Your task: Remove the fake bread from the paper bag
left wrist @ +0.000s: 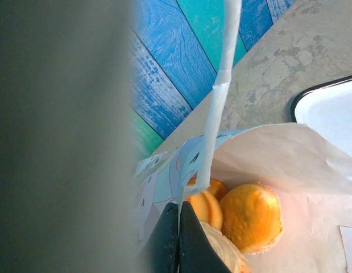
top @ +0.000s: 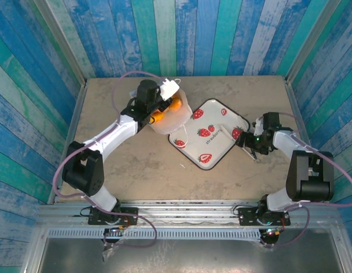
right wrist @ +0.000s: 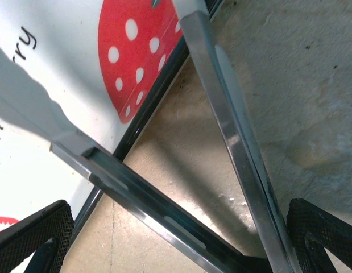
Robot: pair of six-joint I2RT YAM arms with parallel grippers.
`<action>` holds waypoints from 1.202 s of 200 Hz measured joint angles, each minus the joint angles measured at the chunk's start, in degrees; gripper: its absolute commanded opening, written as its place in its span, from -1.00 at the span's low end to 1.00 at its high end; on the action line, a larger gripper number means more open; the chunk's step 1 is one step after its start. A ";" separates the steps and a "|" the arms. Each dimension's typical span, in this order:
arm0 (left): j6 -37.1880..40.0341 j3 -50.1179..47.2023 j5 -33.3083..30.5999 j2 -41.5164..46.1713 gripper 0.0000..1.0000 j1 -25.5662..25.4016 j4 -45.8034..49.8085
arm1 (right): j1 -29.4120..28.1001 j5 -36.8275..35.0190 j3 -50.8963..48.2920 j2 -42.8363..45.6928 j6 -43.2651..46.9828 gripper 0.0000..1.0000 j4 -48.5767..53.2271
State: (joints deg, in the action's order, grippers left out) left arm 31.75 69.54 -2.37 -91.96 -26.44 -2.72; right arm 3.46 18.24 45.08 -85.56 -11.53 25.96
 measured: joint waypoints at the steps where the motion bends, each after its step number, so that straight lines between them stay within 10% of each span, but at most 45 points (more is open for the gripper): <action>1: 0.00 -0.02 -0.02 0.04 -1.00 0.00 0.00 | 0.00 0.02 -0.02 0.02 0.00 1.00 -0.02; 240: -0.07 -0.96 -1.22 1.73 -1.00 0.02 -0.72 | -9.27 -16.35 6.99 -8.33 1.84 0.63 7.65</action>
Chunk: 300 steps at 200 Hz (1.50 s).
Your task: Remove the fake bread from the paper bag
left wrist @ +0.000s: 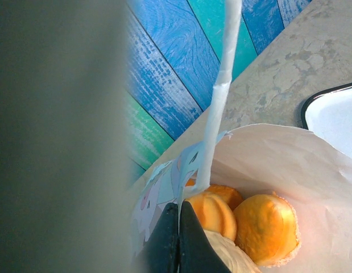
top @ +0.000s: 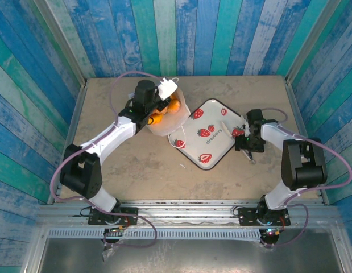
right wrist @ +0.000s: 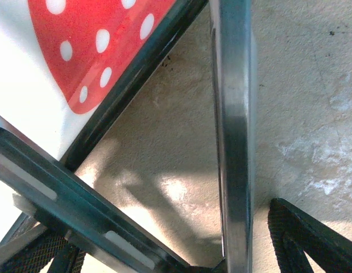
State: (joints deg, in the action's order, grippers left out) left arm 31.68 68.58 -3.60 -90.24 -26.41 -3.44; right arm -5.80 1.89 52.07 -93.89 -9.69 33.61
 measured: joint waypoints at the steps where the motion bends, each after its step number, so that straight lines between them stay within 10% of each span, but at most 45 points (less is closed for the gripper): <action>1: 0.00 0.00 0.00 0.00 -1.00 0.00 0.02 | -0.02 -0.04 0.00 -0.02 0.02 0.63 0.00; 81: -0.22 0.00 0.00 0.00 -0.99 0.00 0.02 | -1.16 -0.79 1.64 -1.62 1.49 0.19 0.68; 154: -0.20 0.00 -0.24 0.00 -1.00 0.00 0.02 | -1.36 -2.34 3.13 -3.19 2.23 0.50 0.35; 300: -0.15 0.04 -0.44 0.00 -1.00 0.00 0.07 | -6.01 -2.95 7.98 -7.78 4.74 0.38 -1.49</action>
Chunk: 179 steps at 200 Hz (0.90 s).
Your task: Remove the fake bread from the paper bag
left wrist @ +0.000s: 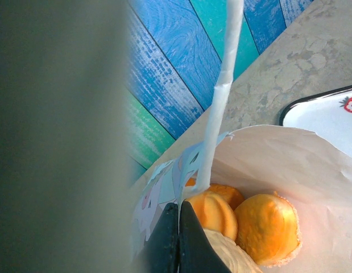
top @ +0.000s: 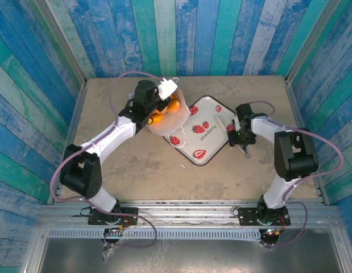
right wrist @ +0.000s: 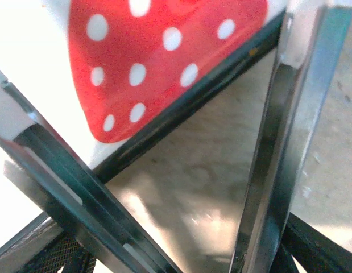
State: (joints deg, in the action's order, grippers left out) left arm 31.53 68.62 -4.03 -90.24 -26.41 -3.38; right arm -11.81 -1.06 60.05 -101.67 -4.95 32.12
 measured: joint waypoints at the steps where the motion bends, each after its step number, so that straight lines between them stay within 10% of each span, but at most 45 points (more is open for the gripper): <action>1: 0.00 0.00 0.02 0.00 -1.00 0.00 0.00 | -0.04 -0.02 0.02 -0.04 0.07 0.37 -0.02; 58: 0.02 0.00 -0.02 0.00 -1.00 0.00 0.00 | -0.76 -0.07 0.24 -0.35 0.70 -0.18 -1.55; 92: 0.00 0.00 -0.07 0.00 -0.99 0.00 0.00 | -0.92 -0.55 -1.22 1.03 1.11 -0.91 -2.93; 179: -2.03 0.00 -0.59 0.00 -0.99 -0.02 -0.07 | -5.97 -4.46 -3.96 16.26 0.87 -0.99 -1.57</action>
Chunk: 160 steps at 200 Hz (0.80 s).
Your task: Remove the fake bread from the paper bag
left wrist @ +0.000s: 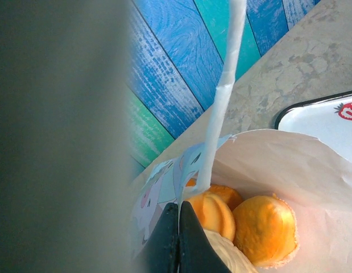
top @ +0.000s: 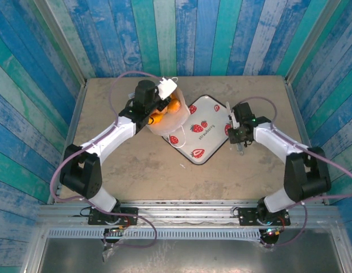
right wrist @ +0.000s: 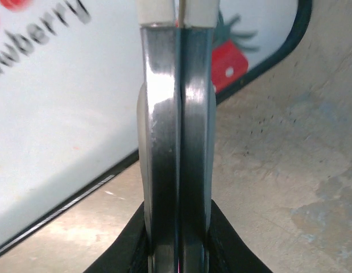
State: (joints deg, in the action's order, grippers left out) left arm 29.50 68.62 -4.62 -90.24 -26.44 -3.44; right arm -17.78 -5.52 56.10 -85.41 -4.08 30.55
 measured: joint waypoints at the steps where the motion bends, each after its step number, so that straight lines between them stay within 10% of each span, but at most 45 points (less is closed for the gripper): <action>1: -0.02 0.00 0.00 0.00 -0.99 0.02 0.00 | -0.09 0.13 0.00 0.39 0.00 -0.98 -0.02; 160: -6.38 -0.33 -1.75 0.79 -0.99 0.02 -1.14 | -9.62 11.52 7.50 12.68 -7.37 -0.35 9.42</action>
State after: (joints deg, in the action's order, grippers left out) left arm 23.11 68.29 -6.37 -89.45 -26.41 -4.58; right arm -27.40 6.00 63.59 -72.73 -11.44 39.97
